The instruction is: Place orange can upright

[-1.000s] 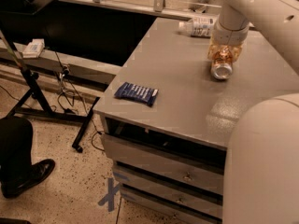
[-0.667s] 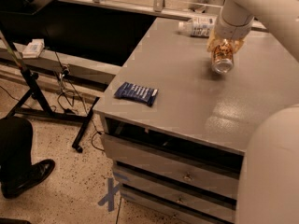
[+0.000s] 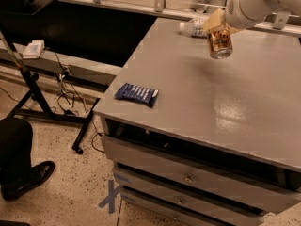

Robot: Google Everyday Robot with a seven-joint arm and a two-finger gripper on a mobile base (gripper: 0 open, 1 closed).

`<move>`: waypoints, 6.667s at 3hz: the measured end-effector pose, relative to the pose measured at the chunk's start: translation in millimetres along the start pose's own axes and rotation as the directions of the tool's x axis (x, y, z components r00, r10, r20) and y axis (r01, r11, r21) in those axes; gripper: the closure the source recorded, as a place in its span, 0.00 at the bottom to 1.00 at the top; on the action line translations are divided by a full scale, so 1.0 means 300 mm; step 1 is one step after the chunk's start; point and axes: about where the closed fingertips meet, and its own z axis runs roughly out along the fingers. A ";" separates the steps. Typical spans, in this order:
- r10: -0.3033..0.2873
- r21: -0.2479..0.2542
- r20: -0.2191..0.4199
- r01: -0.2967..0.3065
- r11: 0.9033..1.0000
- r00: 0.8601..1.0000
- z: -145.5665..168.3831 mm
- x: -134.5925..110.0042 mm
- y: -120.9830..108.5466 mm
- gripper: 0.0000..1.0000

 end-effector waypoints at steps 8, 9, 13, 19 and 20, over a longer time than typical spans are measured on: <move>-0.068 -0.293 0.733 0.405 0.866 0.677 -0.218 0.011 0.202 1.00; -0.013 -0.343 0.726 0.379 0.860 0.687 -0.194 0.064 0.177 1.00; 0.017 -0.430 0.739 0.453 0.781 0.673 -0.160 0.219 0.154 1.00; -0.048 -0.445 0.746 0.551 0.706 0.665 -0.148 0.325 0.196 0.00; -0.066 -0.436 0.740 0.551 0.711 0.670 -0.161 0.339 0.162 0.00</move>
Offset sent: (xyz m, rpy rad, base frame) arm -0.0592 0.0547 0.0589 0.3672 -0.4694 0.6033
